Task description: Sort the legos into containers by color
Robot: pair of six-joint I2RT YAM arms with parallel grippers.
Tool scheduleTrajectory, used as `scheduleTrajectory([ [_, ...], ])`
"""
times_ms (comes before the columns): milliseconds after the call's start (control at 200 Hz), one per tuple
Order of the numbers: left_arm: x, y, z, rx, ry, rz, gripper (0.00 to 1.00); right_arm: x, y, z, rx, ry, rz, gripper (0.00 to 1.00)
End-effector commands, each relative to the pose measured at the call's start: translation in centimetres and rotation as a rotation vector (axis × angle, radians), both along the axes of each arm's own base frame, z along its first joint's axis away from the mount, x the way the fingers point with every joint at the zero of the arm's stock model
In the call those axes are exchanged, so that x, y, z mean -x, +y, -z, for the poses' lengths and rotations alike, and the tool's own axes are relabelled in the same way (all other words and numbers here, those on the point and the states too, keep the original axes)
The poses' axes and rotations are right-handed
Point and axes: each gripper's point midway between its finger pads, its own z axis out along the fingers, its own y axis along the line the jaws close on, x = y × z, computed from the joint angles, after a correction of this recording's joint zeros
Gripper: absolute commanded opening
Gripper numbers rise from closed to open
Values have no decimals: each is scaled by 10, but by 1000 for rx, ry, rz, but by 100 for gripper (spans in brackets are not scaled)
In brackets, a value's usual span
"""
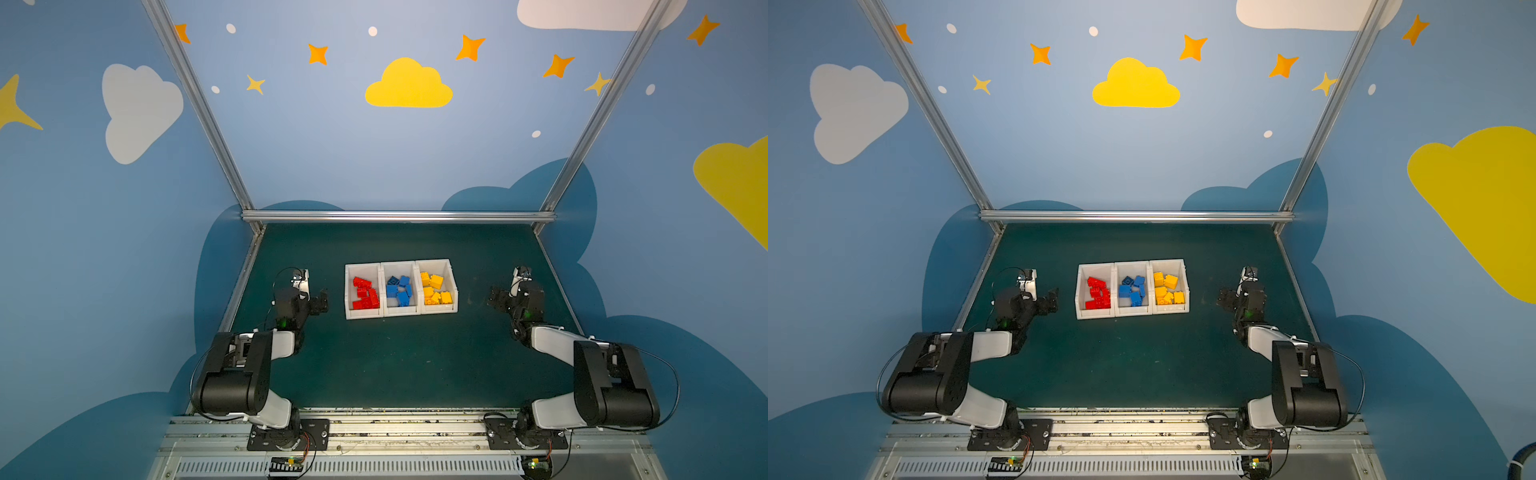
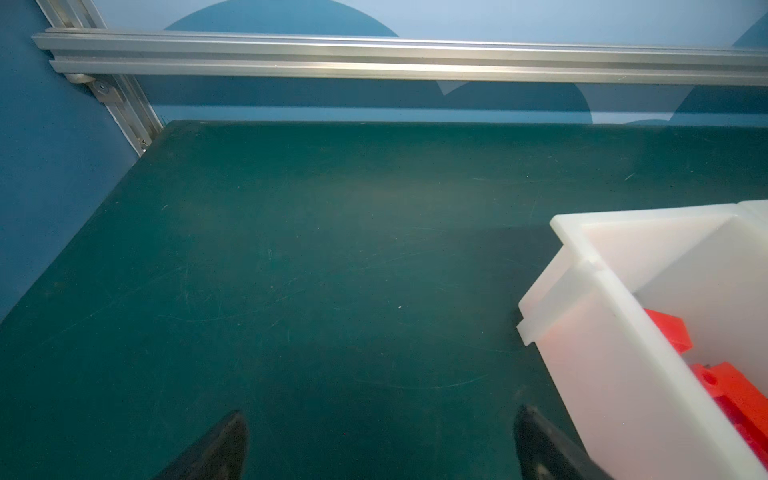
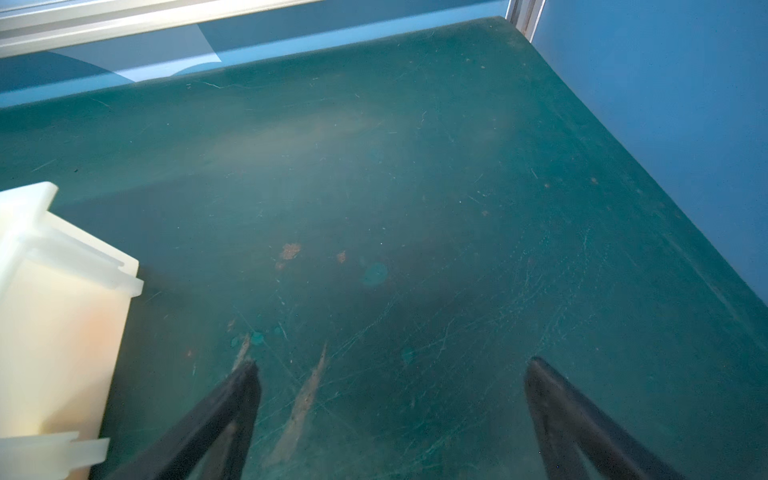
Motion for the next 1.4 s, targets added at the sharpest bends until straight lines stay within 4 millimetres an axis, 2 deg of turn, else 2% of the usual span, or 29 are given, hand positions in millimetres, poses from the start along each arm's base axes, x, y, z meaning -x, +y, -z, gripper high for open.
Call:
scheduleTrajectory([
  [0, -1, 0, 4, -5, 20, 2, 99, 2, 0, 5, 5, 22, -4, 98],
  [661, 3, -2, 2, -8, -1, 16, 99, 2, 0, 4, 6, 19, -4, 98],
  [766, 12, -5, -4, -23, -66, 21, 100, 22, 9, -9, 16, -125, -55, 99],
  [836, 20, -5, -6, -23, -99, 15, 99, 42, 3, -16, 12, -237, -25, 99],
  [876, 21, -4, -6, -23, -104, 11, 99, 46, 2, -17, 0, -260, -30, 99],
  [986, 7, -3, -1, -19, -36, 8, 99, 32, -2, -13, -4, -182, 4, 99],
  [1036, -1, -3, 2, -16, 16, 8, 99, 24, -5, -5, -5, -109, 20, 99],
  [1141, 0, 0, 3, 3, 7, -3, 99, 1, -2, 5, 6, 35, 16, 99],
  [1211, 1, 0, 3, -1, 13, 2, 99, 3, 2, 2, 29, -7, -2, 99],
  [1392, 1, -1, 3, -1, 12, 5, 99, 3, 0, 4, 29, 15, 21, 99],
])
